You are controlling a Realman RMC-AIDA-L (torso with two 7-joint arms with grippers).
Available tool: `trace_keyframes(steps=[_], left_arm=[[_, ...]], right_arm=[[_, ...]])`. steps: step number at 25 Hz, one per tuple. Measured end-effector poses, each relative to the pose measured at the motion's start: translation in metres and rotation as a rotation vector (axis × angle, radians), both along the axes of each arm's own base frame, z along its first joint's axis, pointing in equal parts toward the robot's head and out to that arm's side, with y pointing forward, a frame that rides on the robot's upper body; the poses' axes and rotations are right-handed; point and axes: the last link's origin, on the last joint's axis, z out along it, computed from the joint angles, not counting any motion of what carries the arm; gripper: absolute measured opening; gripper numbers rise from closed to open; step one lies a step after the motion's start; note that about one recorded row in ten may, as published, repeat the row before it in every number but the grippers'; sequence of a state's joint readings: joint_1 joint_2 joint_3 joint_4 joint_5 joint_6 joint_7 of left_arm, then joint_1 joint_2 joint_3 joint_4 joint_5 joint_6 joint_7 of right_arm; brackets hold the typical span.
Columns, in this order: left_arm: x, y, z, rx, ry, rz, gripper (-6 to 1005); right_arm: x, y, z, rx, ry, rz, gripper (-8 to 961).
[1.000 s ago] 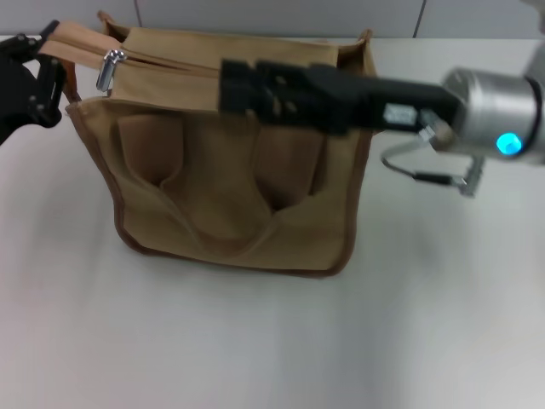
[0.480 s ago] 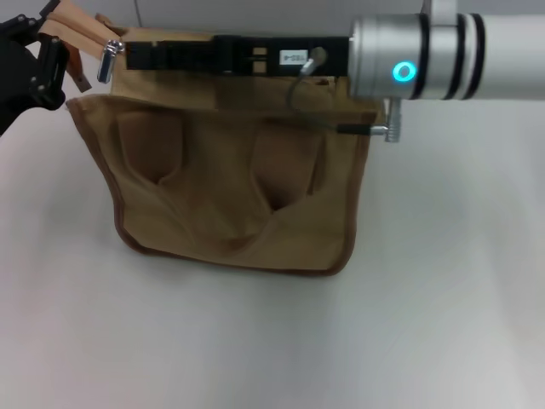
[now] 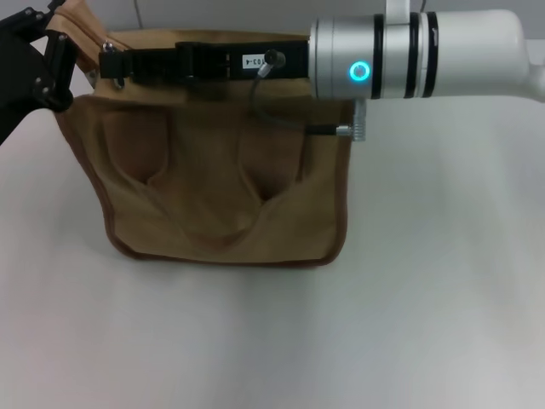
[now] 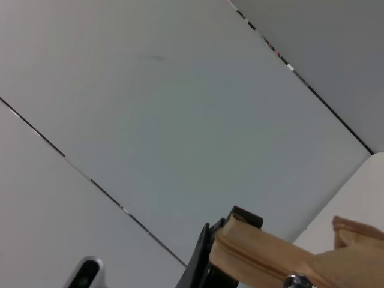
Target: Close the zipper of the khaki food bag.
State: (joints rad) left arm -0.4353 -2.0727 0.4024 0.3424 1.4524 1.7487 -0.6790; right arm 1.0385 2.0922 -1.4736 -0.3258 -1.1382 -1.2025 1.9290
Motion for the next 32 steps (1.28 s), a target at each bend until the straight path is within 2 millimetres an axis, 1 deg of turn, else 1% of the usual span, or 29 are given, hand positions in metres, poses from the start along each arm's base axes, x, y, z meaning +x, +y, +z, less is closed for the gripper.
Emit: trace_keyframes(steps=[3,15,19,28,32], left_arm=[[0.000,0.000,-0.001,-0.001,-0.002,0.001,59],[0.001,-0.001,-0.002,-0.008,-0.007,-0.002,72],[0.002,-0.001,-0.003,-0.014,-0.009,-0.008,77],[0.004,-0.002,-0.004,-0.022,-0.014,-0.027,87],[0.004,-0.003,-0.003,-0.021,-0.018,-0.028,91]], right_arm=[[-0.001,0.001,-0.002,0.004,-0.012,-0.004,684],[-0.006,0.000,-0.009,0.037,-0.067,0.037,465],[-0.009,0.000,-0.010,0.055,-0.080,0.062,358],[-0.016,-0.002,-0.013,0.071,-0.106,0.110,315],[-0.015,-0.001,-0.014,0.082,-0.112,0.101,272]])
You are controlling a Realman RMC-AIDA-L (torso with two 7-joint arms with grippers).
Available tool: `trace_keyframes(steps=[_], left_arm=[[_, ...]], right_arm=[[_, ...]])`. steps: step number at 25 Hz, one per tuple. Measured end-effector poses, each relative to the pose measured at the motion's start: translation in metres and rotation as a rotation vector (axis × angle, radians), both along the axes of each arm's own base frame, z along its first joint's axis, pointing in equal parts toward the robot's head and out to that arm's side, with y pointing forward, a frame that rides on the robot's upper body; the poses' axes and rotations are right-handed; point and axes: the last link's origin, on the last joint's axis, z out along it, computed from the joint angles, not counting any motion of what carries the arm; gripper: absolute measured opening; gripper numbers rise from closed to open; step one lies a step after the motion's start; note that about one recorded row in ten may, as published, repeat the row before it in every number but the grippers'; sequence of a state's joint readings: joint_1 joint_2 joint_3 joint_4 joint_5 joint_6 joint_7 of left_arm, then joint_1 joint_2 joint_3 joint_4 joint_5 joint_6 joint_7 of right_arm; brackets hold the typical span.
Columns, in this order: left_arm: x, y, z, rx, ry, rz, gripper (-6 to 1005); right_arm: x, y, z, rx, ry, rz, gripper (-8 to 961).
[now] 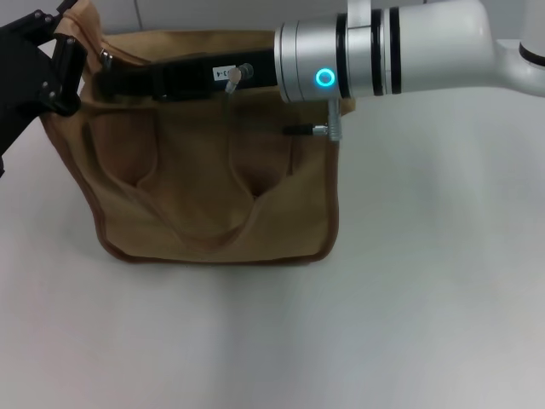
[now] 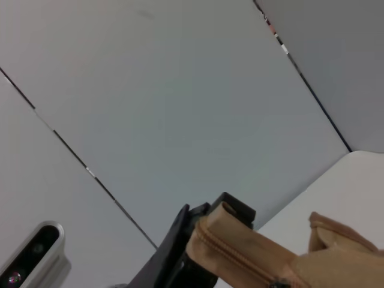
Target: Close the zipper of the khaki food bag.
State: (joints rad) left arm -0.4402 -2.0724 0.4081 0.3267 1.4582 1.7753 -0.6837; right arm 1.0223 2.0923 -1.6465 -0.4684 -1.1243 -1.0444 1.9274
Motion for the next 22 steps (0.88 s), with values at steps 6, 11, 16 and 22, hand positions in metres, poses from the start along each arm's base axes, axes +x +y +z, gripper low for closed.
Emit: trace_keyframes(steps=[6,11,16,22], left_arm=[[-0.001,0.000,0.001,0.004,-0.002,0.002,98],[-0.001,-0.001,0.001,0.005,-0.003,0.001,103],[-0.002,-0.001,0.002,0.007,-0.004,0.004,109],[-0.007,0.000,0.003,0.016,-0.005,0.041,116]], right_arm=[[0.003,0.000,0.000,0.006,0.000,-0.002,207],[0.005,-0.002,0.002,0.037,0.012,0.044,174],[0.006,-0.005,0.006,0.063,0.048,0.085,75],[0.017,-0.008,0.008,0.081,0.064,0.082,1]])
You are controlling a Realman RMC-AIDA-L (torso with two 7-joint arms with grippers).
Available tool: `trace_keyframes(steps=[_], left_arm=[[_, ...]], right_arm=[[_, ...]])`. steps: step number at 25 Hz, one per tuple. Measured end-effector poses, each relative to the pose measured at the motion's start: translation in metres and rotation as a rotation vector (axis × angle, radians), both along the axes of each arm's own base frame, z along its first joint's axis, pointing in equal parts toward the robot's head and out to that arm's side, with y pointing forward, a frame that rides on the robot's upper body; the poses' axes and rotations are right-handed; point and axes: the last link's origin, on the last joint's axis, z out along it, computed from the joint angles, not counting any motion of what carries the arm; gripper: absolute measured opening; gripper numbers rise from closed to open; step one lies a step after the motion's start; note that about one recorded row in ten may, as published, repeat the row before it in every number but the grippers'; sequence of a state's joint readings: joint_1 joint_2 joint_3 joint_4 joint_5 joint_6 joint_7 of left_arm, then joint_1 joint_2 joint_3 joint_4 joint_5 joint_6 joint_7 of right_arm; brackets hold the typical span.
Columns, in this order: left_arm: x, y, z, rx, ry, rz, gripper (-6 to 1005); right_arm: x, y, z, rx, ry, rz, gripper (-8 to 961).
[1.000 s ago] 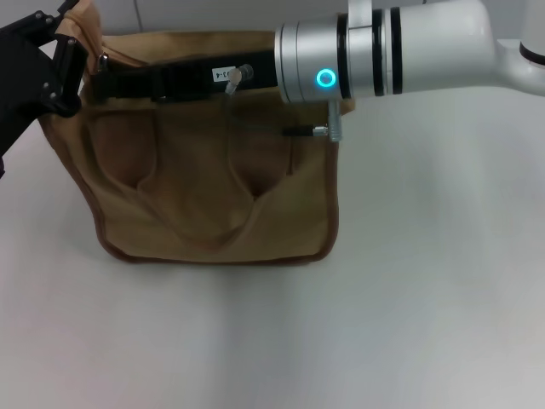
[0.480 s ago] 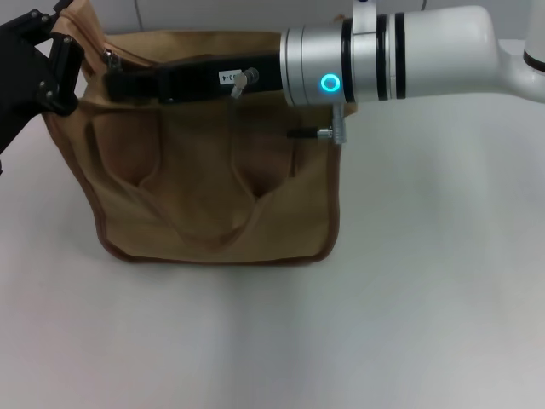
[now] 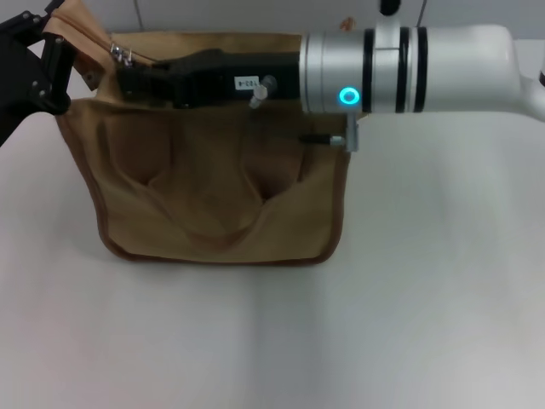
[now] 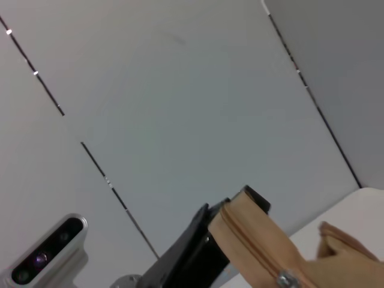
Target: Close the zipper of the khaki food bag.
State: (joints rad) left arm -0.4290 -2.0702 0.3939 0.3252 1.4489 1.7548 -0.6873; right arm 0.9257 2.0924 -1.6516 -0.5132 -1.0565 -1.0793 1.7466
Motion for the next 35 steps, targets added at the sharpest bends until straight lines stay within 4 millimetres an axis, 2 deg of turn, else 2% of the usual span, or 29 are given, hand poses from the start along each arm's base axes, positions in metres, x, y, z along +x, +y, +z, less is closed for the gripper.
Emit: trace_keyframes(steps=[2,4,5,6,7,8,9,11,12,13,14,16,17,18,19,24,31,35], left_arm=[[-0.007,0.001,0.001,0.000,-0.010,0.046,118],[-0.011,0.000,0.002,0.003,-0.012,0.071,120],[-0.012,0.000,0.003,0.005,-0.013,0.078,121],[-0.012,0.000,0.003,0.005,-0.013,0.078,122],[-0.016,-0.002,0.003,0.009,-0.020,0.099,123],[-0.016,-0.002,0.003,0.009,-0.020,0.099,125],[-0.018,-0.003,0.004,0.012,-0.023,0.108,126],[-0.020,-0.004,0.004,0.015,-0.026,0.118,128],[-0.023,-0.004,0.004,0.017,-0.026,0.131,129],[-0.023,-0.004,0.004,0.017,-0.026,0.131,130],[-0.024,-0.004,0.003,0.013,-0.028,0.145,131],[-0.025,-0.004,0.002,0.011,-0.030,0.150,133],[-0.026,-0.004,0.002,0.008,-0.031,0.158,134],[-0.026,-0.004,0.002,0.008,-0.031,0.158,136],[-0.027,-0.004,0.001,0.005,-0.034,0.164,137],[-0.027,-0.004,0.000,-0.001,-0.035,0.167,142],[-0.026,-0.004,-0.002,-0.010,-0.033,0.164,150],[-0.026,-0.004,-0.002,-0.014,-0.033,0.168,154]], right_arm=[[0.013,-0.001,0.002,0.017,0.009,-0.034,1],[0.018,-0.001,0.004,0.025,0.012,-0.045,1],[0.033,-0.003,0.010,0.060,0.037,-0.074,1],[0.033,-0.003,0.010,0.060,0.037,-0.074,1],[0.047,-0.004,0.019,0.093,0.063,-0.107,1],[0.047,-0.004,0.019,0.093,0.063,-0.107,1],[0.060,-0.007,0.027,0.108,0.083,-0.139,1],[0.067,-0.009,0.031,0.113,0.095,-0.153,0],[0.080,-0.012,0.039,0.128,0.116,-0.179,0],[0.080,-0.012,0.039,0.128,0.116,-0.179,0],[0.096,-0.014,0.047,0.150,0.130,-0.212,0],[0.103,-0.015,0.051,0.160,0.133,-0.226,0],[0.116,-0.018,0.057,0.174,0.132,-0.251,0],[0.116,-0.018,0.057,0.174,0.132,-0.251,0],[0.127,-0.021,0.062,0.188,0.134,-0.271,0],[0.142,-0.024,0.074,0.217,0.152,-0.301,0],[0.145,-0.028,0.087,0.242,0.199,-0.267,-1],[0.145,-0.038,0.096,0.262,0.261,-0.203,65]])
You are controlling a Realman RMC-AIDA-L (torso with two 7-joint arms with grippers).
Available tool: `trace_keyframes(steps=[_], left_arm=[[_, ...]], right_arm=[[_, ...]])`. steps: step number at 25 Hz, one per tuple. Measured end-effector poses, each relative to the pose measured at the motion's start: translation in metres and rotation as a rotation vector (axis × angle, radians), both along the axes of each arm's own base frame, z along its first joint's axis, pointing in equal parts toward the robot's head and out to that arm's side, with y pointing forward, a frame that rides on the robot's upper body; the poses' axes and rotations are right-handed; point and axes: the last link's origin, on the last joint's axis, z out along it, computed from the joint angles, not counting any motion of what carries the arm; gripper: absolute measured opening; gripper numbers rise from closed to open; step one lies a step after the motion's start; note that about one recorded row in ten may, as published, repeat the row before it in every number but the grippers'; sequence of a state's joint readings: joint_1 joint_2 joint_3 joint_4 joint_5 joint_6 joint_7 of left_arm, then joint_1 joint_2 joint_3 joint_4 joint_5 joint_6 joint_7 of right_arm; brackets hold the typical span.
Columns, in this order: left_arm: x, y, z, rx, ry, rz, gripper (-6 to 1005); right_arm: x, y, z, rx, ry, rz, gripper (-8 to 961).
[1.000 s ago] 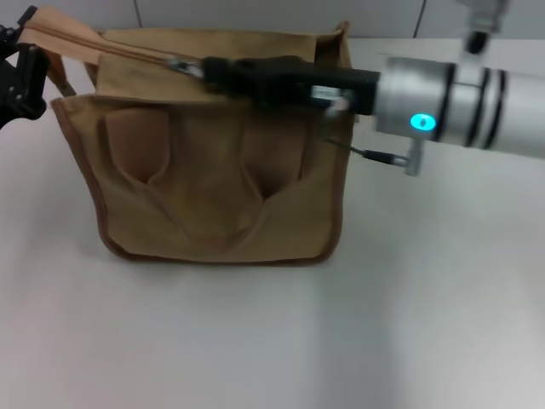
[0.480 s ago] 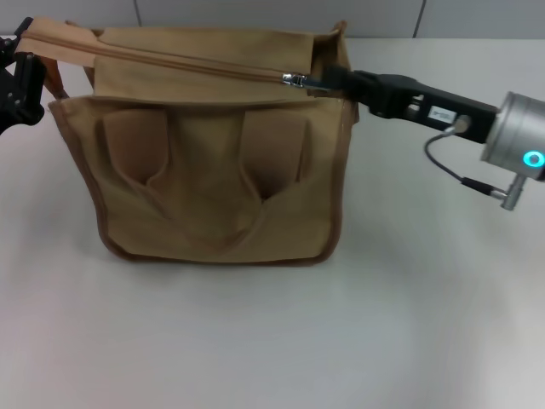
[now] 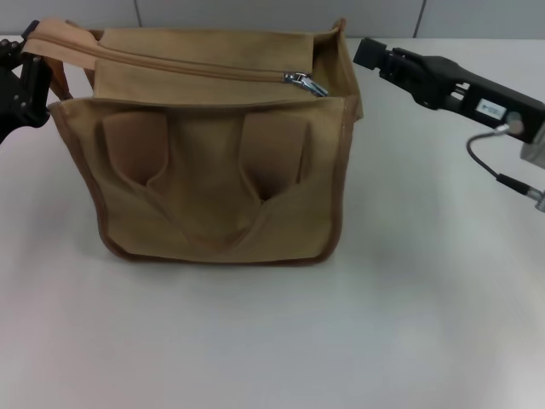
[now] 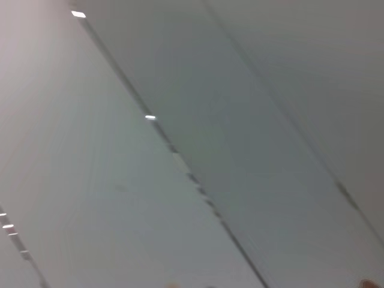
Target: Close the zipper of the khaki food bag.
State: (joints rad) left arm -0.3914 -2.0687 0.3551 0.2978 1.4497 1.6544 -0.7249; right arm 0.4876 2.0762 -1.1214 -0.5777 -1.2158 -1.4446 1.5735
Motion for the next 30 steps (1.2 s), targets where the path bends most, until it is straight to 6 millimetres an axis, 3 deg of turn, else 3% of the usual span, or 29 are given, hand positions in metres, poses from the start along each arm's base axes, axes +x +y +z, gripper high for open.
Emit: trace_keyframes(steps=[7,9,14,17,19,23,26,27,30], left_arm=[[-0.011,-0.001,0.006,-0.108,-0.078,0.068,162],[-0.014,-0.003,0.008,-0.136,-0.080,0.076,164],[-0.025,-0.013,0.035,-0.332,-0.084,0.098,170],[-0.029,-0.027,0.062,-0.487,-0.076,0.080,404],[-0.028,-0.034,0.072,-0.525,-0.074,0.053,487],[-0.022,-0.047,0.075,-0.590,-0.057,-0.027,656],[-0.015,-0.054,0.059,-0.691,0.014,-0.094,789],[-0.010,-0.057,0.041,-0.760,0.078,-0.142,833],[-0.006,-0.061,0.024,-0.818,0.141,-0.195,833]], right_arm=[[-0.002,-0.040,-0.004,0.018,-0.043,0.320,252],[0.000,-0.044,-0.010,-0.023,-0.094,0.353,300],[0.003,-0.050,-0.024,-0.082,-0.180,0.413,421],[0.002,-0.051,-0.032,-0.113,-0.228,0.448,519],[0.001,-0.051,-0.033,-0.122,-0.234,0.456,593],[0.001,-0.051,-0.042,-0.161,-0.290,0.491,734],[0.003,-0.053,-0.050,-0.157,-0.327,0.532,801],[0.003,-0.054,-0.052,-0.151,-0.330,0.539,801],[0.005,-0.055,-0.055,-0.145,-0.333,0.540,801]])
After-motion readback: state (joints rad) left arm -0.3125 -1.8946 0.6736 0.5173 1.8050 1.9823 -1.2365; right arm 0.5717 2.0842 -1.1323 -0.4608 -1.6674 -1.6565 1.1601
